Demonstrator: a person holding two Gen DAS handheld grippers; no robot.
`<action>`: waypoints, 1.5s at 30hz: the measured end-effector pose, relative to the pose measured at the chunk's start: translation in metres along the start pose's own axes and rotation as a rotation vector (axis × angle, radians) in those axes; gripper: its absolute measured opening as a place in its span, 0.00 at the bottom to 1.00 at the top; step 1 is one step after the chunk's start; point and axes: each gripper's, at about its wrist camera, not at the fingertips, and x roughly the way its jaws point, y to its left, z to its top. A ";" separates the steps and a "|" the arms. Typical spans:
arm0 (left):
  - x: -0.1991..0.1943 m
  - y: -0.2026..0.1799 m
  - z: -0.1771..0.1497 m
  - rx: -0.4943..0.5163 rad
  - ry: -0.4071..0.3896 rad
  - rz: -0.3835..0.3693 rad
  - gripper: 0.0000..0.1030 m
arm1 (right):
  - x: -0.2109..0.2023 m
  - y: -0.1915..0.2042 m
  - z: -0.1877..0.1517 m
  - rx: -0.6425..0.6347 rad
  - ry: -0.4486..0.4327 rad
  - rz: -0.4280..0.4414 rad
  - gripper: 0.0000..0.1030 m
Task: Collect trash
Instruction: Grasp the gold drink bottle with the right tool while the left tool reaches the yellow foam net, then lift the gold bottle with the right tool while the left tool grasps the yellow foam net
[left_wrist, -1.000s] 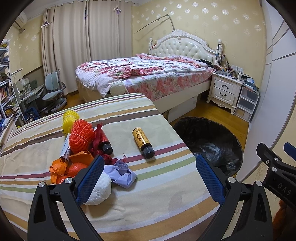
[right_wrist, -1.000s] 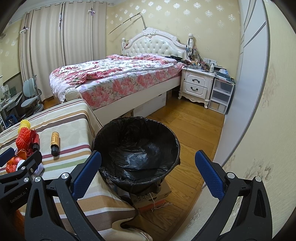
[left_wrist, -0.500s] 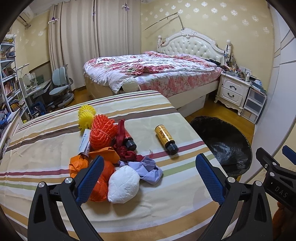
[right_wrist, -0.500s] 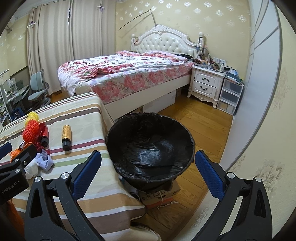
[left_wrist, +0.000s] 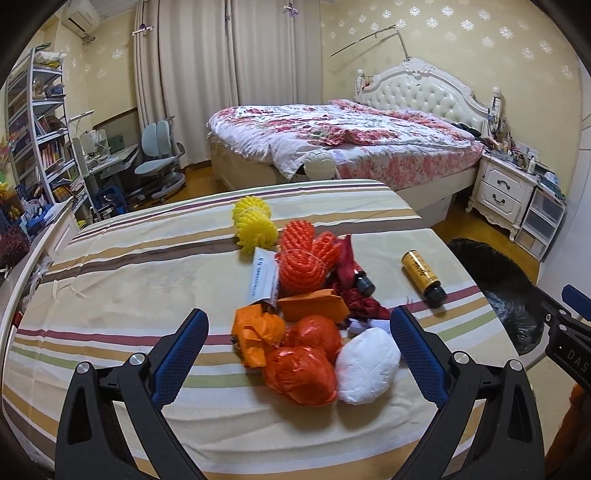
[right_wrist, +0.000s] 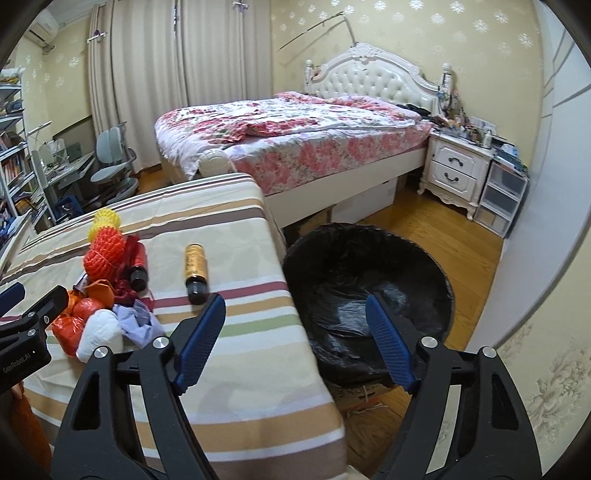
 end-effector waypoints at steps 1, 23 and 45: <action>0.001 0.006 0.000 -0.009 0.002 0.008 0.93 | 0.002 0.004 0.002 -0.005 0.002 0.014 0.72; 0.044 0.081 0.007 -0.113 0.103 0.095 0.78 | 0.091 0.075 0.028 -0.128 0.199 0.147 0.43; 0.083 0.083 0.052 -0.097 0.106 0.070 0.79 | 0.136 0.086 0.064 -0.140 0.210 0.152 0.23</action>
